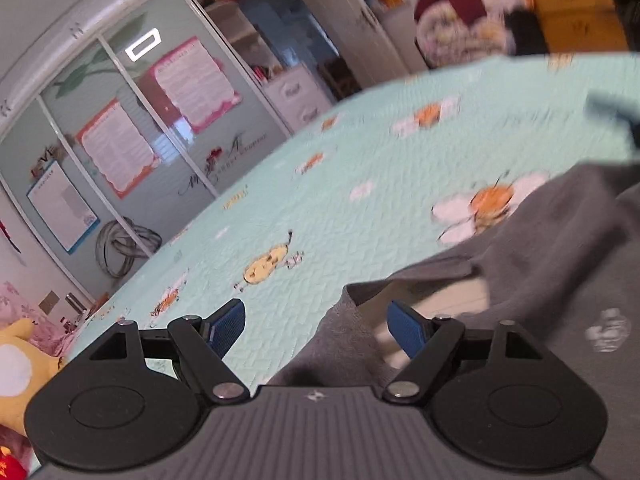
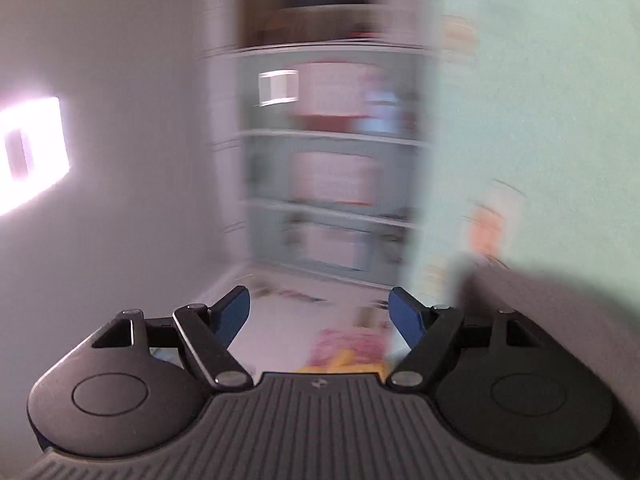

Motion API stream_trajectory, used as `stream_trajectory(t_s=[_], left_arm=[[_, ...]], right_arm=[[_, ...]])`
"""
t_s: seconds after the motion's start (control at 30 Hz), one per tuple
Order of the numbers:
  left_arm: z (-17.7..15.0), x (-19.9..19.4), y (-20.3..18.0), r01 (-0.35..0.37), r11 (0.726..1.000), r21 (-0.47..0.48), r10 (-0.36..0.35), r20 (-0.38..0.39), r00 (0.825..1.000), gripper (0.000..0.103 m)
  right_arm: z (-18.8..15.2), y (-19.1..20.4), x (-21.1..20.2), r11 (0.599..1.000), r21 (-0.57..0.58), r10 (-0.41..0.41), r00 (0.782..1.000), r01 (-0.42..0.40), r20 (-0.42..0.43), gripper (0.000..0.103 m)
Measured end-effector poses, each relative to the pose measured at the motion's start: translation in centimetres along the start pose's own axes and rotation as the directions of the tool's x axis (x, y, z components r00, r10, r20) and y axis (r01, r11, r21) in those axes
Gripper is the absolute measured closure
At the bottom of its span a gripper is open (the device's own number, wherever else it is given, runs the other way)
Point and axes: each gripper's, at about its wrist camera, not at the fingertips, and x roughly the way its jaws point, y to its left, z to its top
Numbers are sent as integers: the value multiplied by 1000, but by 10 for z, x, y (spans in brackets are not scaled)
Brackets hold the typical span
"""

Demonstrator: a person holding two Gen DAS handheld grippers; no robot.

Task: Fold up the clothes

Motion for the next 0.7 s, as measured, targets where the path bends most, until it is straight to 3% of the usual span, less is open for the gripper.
stream_trajectory(t_s=[0.07,0.2,0.23,0.33,0.47,0.53,0.6,0.63,0.67,0.7], left_arm=[[1,17,-2,11,1000,25,-11,-24,1000,21],[5,42,-14,28,994,106,-21,-71,997,22],[7,47,-16,47,992,121,-36,-87,996,27],[14,66,-10,106,992,69,-92,-179,979,95],[39,73,32,-21,996,-83,11,-116,993,99],[47,81,55,-105,975,-195,88,-96,992,101],[49,93,70,-230,934,-275,203,-126,971,101],[46,99,78,-224,913,-342,178,-163,971,96],[40,104,86,-191,886,-423,116,-198,973,84],[34,104,91,-152,852,-501,51,-209,977,81]], right_arm=[[8,13,-2,994,-99,42,999,-39,30,23],[12,17,-4,997,-43,67,997,-65,35,23],[13,22,-4,996,-56,78,996,-76,35,23],[17,41,-6,989,-128,84,995,-77,47,23],[24,63,-11,984,-175,-3,997,17,83,23],[26,82,-15,966,-233,-88,991,108,98,23],[24,99,-11,912,-333,-210,970,238,119,21],[22,104,-8,877,-378,-268,955,295,123,21],[17,101,-1,844,-417,-324,941,336,103,21],[13,98,5,807,-456,-379,922,374,85,21]])
